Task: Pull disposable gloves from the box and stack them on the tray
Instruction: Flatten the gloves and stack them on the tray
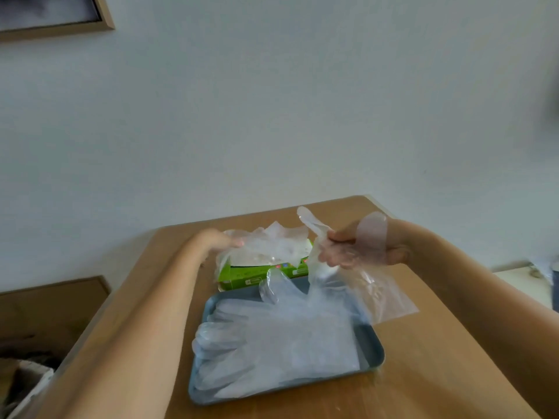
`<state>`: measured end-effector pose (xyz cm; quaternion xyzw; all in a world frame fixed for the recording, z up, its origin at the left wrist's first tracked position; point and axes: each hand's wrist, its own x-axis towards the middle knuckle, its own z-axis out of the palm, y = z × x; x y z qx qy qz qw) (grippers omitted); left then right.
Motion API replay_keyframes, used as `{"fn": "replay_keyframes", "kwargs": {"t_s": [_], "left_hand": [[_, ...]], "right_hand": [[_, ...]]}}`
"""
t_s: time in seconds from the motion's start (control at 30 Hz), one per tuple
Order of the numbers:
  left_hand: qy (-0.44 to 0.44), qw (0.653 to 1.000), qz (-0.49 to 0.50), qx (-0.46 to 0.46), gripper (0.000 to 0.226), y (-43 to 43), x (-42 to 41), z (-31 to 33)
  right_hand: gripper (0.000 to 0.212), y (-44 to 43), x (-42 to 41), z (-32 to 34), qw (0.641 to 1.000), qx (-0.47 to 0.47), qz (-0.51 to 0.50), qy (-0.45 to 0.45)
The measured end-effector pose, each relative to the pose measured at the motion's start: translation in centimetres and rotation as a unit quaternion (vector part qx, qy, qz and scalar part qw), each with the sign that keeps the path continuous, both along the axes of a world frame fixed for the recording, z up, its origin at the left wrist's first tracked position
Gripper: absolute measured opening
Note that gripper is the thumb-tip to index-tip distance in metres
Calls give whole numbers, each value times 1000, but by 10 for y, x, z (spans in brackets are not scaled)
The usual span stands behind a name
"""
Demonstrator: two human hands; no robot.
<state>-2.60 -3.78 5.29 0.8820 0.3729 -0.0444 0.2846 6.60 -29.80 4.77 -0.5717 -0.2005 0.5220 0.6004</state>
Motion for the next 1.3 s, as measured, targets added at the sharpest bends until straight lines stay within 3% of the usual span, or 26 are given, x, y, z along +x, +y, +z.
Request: {"fn": "replay_keyframes", "kwargs": {"t_s": [0.07, 0.13, 0.17, 0.27, 0.37, 0.47, 0.57, 0.7, 0.83, 0.97, 1.2, 1.3], "left_hand": [[38, 997, -68, -15, 117, -11, -19, 20], [-80, 971, -187, -124, 153, -21, -33, 32], [-132, 944, -246, -173, 154, -28, -39, 35], [-144, 899, -369, -185, 106, -47, -40, 34], [-143, 904, -357, -184, 42, -56, -44, 32], [-147, 920, -322, -166, 10, -55, -60, 31], [-182, 924, -268, -202, 22, -47, -74, 24], [-218, 925, -174, -257, 15, -30, -93, 16], [-211, 929, -141, -269, 34, -12, -111, 10], [-162, 939, -149, -266, 42, 8, -121, 8], [-131, 930, -129, -317, 22, 18, -114, 20], [-134, 945, -116, -273, 19, 14, -98, 12]], "right_hand": [[35, 2, -9, 6, 999, -28, 8, -40], [34, 8, -18, 13, 996, -30, 63, -47], [32, 12, -23, 16, 994, -26, 97, -43], [30, 26, -36, 18, 986, -29, 157, -45], [31, 33, -51, 20, 984, -22, 165, -65], [43, 29, -64, 18, 986, 18, 158, 41], [55, 23, -64, 8, 972, 91, 136, 167], [92, 6, -58, -10, 979, 85, 123, 138], [72, -2, -61, -13, 991, 108, 35, 68], [18, 17, -75, -14, 996, 70, -53, 24], [15, 37, -90, -17, 986, 26, -132, -98], [15, 34, -87, -26, 974, -19, -146, -174]]}}
